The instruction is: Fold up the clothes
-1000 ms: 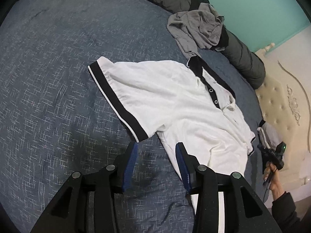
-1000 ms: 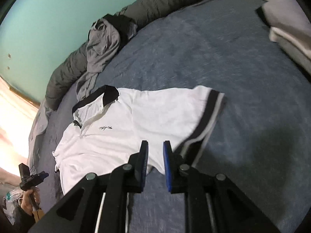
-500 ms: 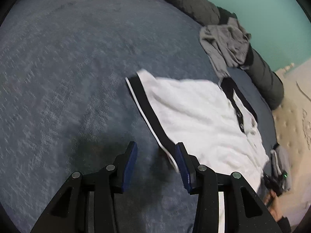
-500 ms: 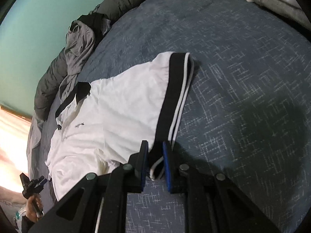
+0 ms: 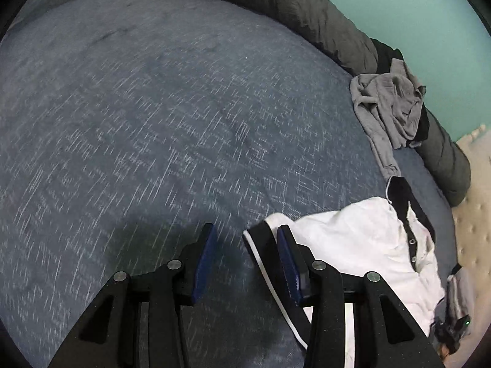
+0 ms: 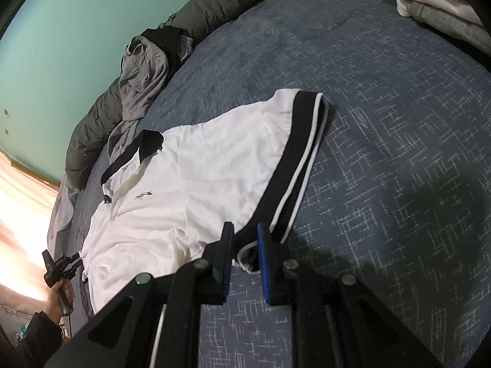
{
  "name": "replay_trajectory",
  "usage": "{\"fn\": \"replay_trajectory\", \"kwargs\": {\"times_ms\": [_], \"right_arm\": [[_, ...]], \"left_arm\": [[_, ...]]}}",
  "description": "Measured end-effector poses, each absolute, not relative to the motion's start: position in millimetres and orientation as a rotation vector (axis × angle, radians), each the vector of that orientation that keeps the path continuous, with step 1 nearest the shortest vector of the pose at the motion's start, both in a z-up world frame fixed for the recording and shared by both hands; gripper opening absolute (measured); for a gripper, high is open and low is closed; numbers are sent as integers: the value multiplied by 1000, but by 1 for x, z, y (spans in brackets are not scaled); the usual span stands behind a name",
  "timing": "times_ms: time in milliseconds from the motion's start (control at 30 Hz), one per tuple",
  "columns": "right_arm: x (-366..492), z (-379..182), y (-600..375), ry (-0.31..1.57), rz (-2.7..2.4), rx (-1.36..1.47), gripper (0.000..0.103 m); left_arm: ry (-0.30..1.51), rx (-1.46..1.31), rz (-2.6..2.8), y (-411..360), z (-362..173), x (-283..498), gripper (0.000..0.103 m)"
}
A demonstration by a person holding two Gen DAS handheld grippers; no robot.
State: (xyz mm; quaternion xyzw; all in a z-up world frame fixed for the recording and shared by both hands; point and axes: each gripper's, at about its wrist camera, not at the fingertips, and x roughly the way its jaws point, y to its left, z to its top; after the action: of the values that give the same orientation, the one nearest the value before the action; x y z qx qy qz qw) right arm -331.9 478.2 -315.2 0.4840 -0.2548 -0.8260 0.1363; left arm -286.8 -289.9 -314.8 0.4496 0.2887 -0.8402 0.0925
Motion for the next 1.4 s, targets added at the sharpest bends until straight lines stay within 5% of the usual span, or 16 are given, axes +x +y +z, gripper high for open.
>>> {"fn": "replay_trajectory", "kwargs": {"times_ms": [167, 467, 700, 833, 900, 967, 1033, 1167, 1400], "right_arm": [[-334, -315, 476, -722, -2388, 1404, 15], [-331, -310, 480, -721, -2403, 1401, 15], [-322, -299, 474, -714, -2383, 1419, 15], [-307, -282, 466, -677, -2343, 1425, 15], [-294, -273, 460, -656, -2307, 1433, 15], [-282, -264, 453, -635, -2271, 1441, 21], [-265, -255, 444, -605, -2226, 1450, 38], [-223, -241, 421, -487, -2131, 1486, 43], [-142, -241, 384, -316, -1988, 1538, 49]], "left_arm": [[870, 1358, -2524, -287, -317, -289, 4], [933, 1281, -2494, -316, -294, -268, 3], [1051, 1325, -2397, -324, -312, -262, 8], [1048, 1307, -2416, -320, -297, -242, 29], [1048, 1346, -2446, -309, -289, -225, 29], [1051, 1391, -2478, -296, -280, -206, 30], [1055, 1450, -2517, -277, -271, -184, 31], [1021, 1580, -2594, -226, -257, -143, 44], [876, 1865, -2698, -126, -252, -77, 45]]}}
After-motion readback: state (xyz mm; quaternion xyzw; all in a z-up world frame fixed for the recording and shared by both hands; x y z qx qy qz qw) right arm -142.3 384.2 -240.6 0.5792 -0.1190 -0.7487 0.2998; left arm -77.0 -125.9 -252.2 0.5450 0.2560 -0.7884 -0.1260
